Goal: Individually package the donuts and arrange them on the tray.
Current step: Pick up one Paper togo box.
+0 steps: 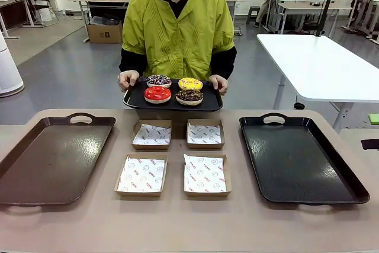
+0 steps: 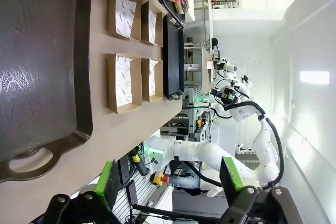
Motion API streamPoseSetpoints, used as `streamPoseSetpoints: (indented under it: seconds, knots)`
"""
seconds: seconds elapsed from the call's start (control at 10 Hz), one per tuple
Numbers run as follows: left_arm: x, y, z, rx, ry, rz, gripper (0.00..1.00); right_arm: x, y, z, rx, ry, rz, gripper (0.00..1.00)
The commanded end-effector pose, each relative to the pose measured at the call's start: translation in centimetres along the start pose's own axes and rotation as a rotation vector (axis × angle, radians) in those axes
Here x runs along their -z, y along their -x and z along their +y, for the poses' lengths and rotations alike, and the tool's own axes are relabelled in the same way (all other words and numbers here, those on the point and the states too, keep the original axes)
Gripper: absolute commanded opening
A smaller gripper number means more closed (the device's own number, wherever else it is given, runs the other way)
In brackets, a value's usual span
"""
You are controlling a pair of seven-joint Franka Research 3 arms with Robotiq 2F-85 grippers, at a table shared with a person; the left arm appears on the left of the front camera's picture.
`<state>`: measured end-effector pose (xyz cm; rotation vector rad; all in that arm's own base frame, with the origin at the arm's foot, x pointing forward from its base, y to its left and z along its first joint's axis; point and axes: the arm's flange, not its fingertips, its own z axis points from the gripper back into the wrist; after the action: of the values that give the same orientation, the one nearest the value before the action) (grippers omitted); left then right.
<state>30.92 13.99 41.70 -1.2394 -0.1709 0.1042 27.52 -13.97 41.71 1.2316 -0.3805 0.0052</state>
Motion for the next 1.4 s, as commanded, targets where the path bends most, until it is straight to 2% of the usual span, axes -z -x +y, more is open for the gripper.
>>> streamPoseSetpoints:
  seconds: [0.0, 0.7, 0.8, 1.0, 1.3]
  knots:
    - [0.0, 0.0, 0.0, 0.001, 0.011, -0.006, 1.0, 0.1, -0.1, 0.0, -0.008, -0.014, -0.005, 1.0]
    - [0.0, 0.0, 0.0, 0.001, 0.011, -0.006, 1.0, 0.0, 0.0, 0.0, 0.0, 0.0, 0.0, 1.0]
    - [0.0, 0.0, 0.0, 0.001, 0.011, -0.006, 1.0, 1.4, -0.7, 2.6, -0.055, 0.057, 0.011, 1.0]
    - [0.0, 0.0, 0.0, 0.001, 0.011, -0.006, 1.0, 6.4, -3.6, 8.7, -0.081, 0.228, 0.159, 1.0]
    - [0.0, 0.0, 0.0, 0.001, 0.011, -0.006, 1.0, 15.7, -6.4, 12.8, -0.005, 0.497, 0.433, 1.0]
